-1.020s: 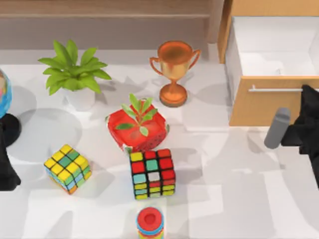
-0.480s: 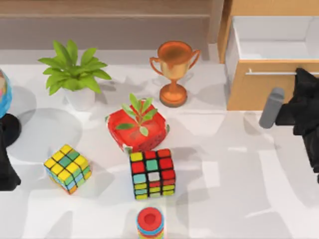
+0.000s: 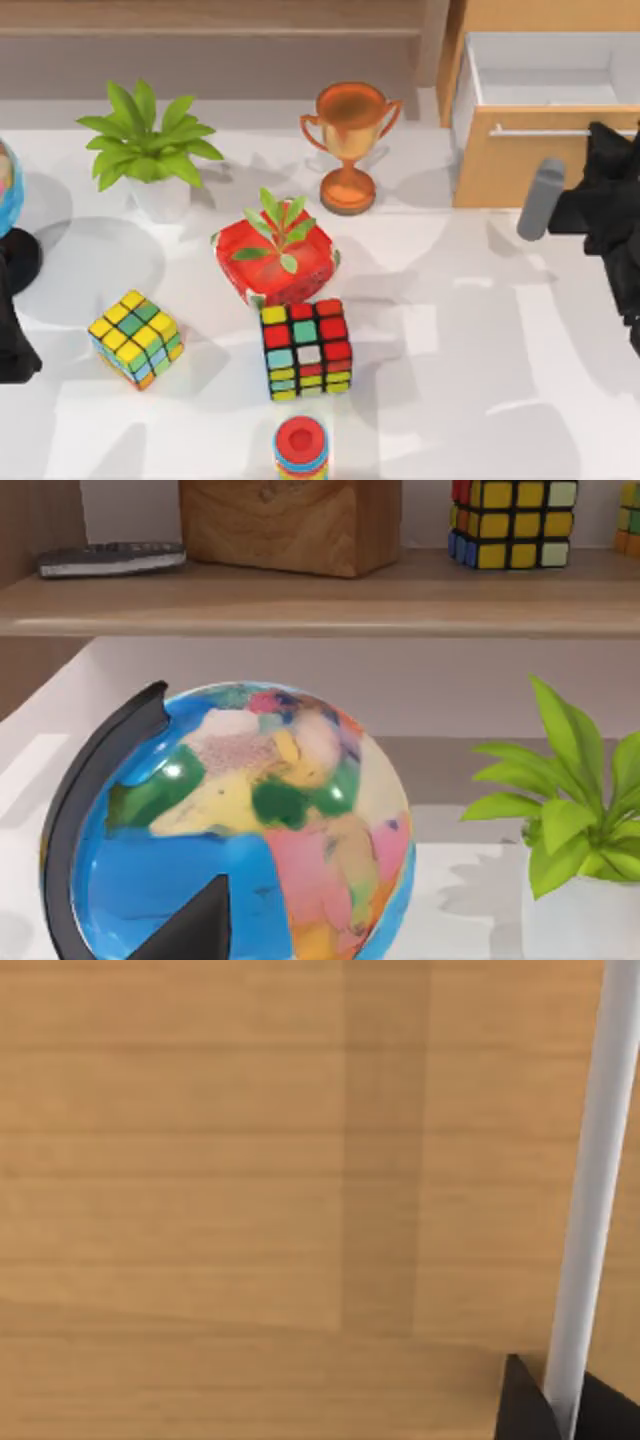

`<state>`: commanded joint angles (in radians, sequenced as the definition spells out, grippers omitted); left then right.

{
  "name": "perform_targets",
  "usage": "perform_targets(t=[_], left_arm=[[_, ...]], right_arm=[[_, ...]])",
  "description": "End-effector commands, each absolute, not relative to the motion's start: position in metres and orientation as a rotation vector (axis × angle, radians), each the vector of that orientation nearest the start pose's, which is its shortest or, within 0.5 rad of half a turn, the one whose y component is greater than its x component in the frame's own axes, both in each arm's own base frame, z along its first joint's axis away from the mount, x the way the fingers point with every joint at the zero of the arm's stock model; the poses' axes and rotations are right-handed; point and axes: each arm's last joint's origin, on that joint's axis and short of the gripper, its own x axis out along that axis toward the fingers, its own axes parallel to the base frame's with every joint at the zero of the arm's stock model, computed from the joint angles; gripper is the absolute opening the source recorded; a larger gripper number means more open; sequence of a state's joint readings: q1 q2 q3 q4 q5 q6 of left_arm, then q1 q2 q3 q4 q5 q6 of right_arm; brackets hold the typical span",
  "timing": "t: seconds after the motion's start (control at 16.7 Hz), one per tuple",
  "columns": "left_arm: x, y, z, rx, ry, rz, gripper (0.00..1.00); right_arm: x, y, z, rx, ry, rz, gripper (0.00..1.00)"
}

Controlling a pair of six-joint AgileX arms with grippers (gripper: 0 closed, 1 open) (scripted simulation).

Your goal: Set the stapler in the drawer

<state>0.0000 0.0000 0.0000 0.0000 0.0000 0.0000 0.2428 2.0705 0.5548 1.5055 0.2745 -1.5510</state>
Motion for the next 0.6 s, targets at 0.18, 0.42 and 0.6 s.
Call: perform_targets(t=[0.18, 0.42, 0.6], left_arm=[[0.106, -0.001, 0.16, 0.0, 0.0, 0.0, 1.0], [0.106, -0.001, 0.16, 0.0, 0.0, 0.0, 1.0], [0.106, -0.001, 0.16, 0.0, 0.0, 0.0, 1.0]], right_arm=[[0.328, 0.071, 0.089, -1.567, 0.01, -0.011, 0.0], [0.356, 0.072, 0.087, -1.569, 0.012, 0.003, 0.0], [0.374, 0.071, 0.088, -1.568, 0.012, 0.002, 0.0]])
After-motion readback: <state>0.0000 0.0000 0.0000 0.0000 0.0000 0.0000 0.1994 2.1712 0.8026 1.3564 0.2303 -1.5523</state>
